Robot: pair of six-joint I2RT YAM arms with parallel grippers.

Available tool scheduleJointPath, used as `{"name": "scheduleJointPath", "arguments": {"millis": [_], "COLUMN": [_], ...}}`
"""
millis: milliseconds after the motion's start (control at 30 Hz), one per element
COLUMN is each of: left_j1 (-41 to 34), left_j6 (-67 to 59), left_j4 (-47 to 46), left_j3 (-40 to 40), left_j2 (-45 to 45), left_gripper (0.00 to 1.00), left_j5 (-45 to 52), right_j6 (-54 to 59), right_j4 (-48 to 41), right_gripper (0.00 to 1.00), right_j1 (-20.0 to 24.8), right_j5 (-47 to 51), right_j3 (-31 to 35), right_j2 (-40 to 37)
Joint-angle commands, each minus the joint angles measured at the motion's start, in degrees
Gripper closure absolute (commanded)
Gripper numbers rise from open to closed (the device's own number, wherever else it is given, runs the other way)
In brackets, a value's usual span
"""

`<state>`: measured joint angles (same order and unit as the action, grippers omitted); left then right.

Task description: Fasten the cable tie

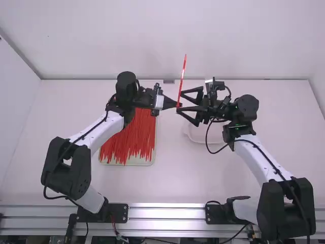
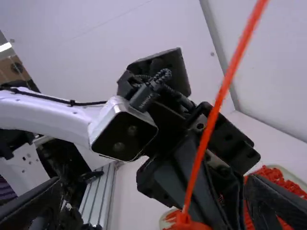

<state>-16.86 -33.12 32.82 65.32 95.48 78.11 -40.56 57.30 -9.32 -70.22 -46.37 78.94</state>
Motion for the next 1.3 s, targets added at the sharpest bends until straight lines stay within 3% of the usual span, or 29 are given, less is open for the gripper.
{"name": "scheduleJointPath", "arguments": {"millis": [0, 300, 433, 467, 600, 767, 833, 867, 1067, 1233, 1267], "left_j1": [-0.2, -1.2, -1.2, -1.2, -1.7, -2.7, -2.8, -2.6, -2.6, -2.9, -2.5], "left_j6": [0.8, 3.4, 4.0, 4.0, 7.9, 8.1, 8.0, 8.1, 8.1, 9.6, 13.3], "left_j4": [0.7, 1.4, 1.9, 1.9, 4.7, 5.6, 5.3, 5.1, 3.8, 2.6, 2.6], "left_j3": [1.0, 1.0, 1.0, 1.0, 1.0, 1.0, 1.0, 1.0, 0.9, 0.9, 0.9], "left_j2": [0.2, 0.2, 0.2, 0.2, 0.2, 0.2, 0.2, 0.2, 0.2, 0.2, 0.2], "left_gripper": [0.98, 0.97, 0.98, 0.98, 0.97, 0.98, 0.98, 0.97, 0.97, 0.91, 0.01], "left_j5": [5.4, 3.5, 3.5, 3.5, 3.5, 3.3, 3.3, 3.3, 2.3, -1.3, -4.6], "right_j6": [-0.4, 0.0, 0.0, 0.0, 0.0, 0.1, 0.0, 0.0, 0.0, -0.2, -0.2], "right_j4": [0.5, 0.6, 0.4, 0.4, 0.5, -1.0, -0.7, -0.9, -0.9, -0.7, -0.7], "right_gripper": [0.0, 0.16, 0.5, 0.5, 0.76, 0.82, 0.97, 1.0, 1.0, 1.0, 1.0], "right_j1": [-0.5, -1.3, -1.2, -1.2, -1.2, -1.3, -1.3, -1.3, -1.2, -0.9, 0.1], "right_j5": [0.2, 0.7, 0.6, 0.6, -0.7, -0.5, -0.5, -0.4, -0.5, -0.7, -0.8], "right_j3": [0.2, 0.2, 0.2, 0.2, 0.2, 0.2, 0.2, 0.2, 0.2, 0.2, 0.2], "right_j2": [-0.7, -0.7, -0.7, -0.7, -0.7, -0.7, -0.7, -0.7, -0.7, -0.7, -0.7]}}
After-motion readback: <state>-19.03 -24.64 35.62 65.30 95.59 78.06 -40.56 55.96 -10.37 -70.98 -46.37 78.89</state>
